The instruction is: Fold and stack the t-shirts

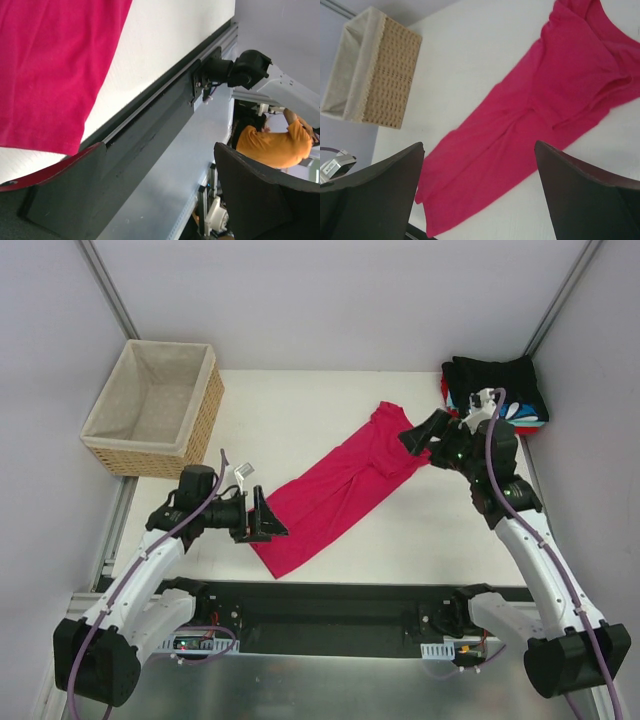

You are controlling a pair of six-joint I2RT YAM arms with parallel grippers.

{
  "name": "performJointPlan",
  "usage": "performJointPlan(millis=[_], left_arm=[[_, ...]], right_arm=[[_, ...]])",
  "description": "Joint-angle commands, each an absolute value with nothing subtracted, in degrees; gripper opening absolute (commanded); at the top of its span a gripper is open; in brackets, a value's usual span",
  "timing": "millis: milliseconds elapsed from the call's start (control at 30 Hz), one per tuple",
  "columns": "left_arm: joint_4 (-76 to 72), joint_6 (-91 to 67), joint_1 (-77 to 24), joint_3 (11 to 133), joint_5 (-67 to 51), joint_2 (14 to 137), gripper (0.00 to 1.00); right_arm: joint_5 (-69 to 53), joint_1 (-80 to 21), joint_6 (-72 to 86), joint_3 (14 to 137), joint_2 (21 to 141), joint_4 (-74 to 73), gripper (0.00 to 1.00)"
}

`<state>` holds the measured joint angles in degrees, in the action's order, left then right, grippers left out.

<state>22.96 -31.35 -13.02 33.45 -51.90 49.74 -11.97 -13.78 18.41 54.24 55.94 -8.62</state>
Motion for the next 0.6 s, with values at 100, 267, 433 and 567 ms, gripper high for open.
performJointPlan(millis=[100,267,433,567], left_arm=[[19.60,-34.01,-12.66,27.60,-57.30,47.72,0.89],[19.16,-35.59,-12.74,26.37,-55.81,51.05,0.89],[19.16,-36.47,-13.01,25.93,-53.71,53.43,0.89],[19.16,-36.74,-14.15,26.10,-51.08,56.42,0.88]], right_arm=[[-10.46,-14.06,15.03,54.05,51.59,-12.92,0.97],[-10.37,-14.15,15.12,52.65,51.15,-13.10,0.96],[-10.11,-14.15,14.59,52.12,50.98,-13.36,0.97],[-10.02,-14.15,14.41,51.51,51.24,-13.18,0.97]])
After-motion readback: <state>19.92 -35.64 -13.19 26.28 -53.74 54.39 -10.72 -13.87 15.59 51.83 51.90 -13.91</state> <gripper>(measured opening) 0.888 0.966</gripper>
